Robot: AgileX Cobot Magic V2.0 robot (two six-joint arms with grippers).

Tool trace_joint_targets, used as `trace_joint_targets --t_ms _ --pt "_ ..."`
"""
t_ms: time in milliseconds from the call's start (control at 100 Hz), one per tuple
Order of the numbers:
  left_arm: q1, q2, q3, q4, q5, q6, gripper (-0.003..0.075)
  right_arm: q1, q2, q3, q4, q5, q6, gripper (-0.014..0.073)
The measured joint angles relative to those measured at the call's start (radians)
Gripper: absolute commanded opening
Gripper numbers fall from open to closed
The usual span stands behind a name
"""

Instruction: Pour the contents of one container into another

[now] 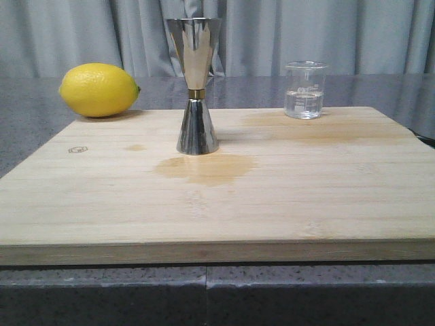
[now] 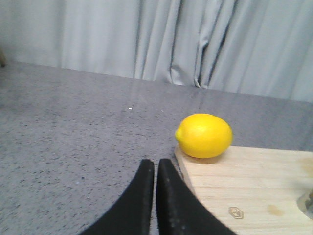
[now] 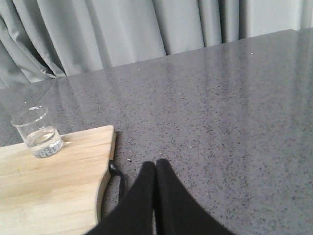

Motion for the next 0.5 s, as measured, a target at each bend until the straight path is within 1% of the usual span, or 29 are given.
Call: trace_joint_targets --t_ms 170,260,310,360,420,440,460,470,480,500 --pt "-0.13 0.264 -0.16 0.103 -0.012 0.0 -0.0018 0.0 0.188 -0.138 -0.02 0.011 0.0 -0.0071" --pt "-0.171 0.382 -0.22 0.158 -0.054 0.0 -0.0017 0.0 0.276 -0.182 -0.044 0.007 0.0 -0.0071" --pt "-0.187 0.436 -0.241 0.179 -0.088 0.0 -0.001 0.0 0.317 -0.194 -0.056 0.002 0.0 -0.0055" --pt "-0.195 0.484 -0.254 0.188 -0.12 0.0 0.0018 0.0 0.353 -0.202 -0.06 -0.006 0.0 -0.0023" --pt "-0.202 0.534 -0.261 0.197 -0.155 0.0 0.008 0.0 0.391 -0.203 -0.064 -0.019 0.0 0.0037" --pt "-0.203 0.543 -0.262 0.197 -0.167 0.0 0.0111 0.0 0.402 -0.203 -0.065 -0.022 0.0 0.0067" --pt "-0.203 0.555 -0.264 0.199 -0.178 0.0 0.0158 0.0 0.409 -0.203 -0.065 -0.026 0.0 0.0101" --pt "-0.203 0.563 -0.264 0.203 -0.182 0.0 0.0158 0.0 0.415 -0.203 -0.067 -0.032 0.0 0.0125" --pt "-0.203 0.566 -0.264 0.204 -0.189 0.0 0.0197 0.0 0.418 -0.203 -0.067 -0.034 0.0 0.0139" --pt "-0.203 0.575 -0.264 0.207 -0.195 0.0 0.0225 0.0 0.427 -0.203 -0.067 -0.04 0.0 0.0178"
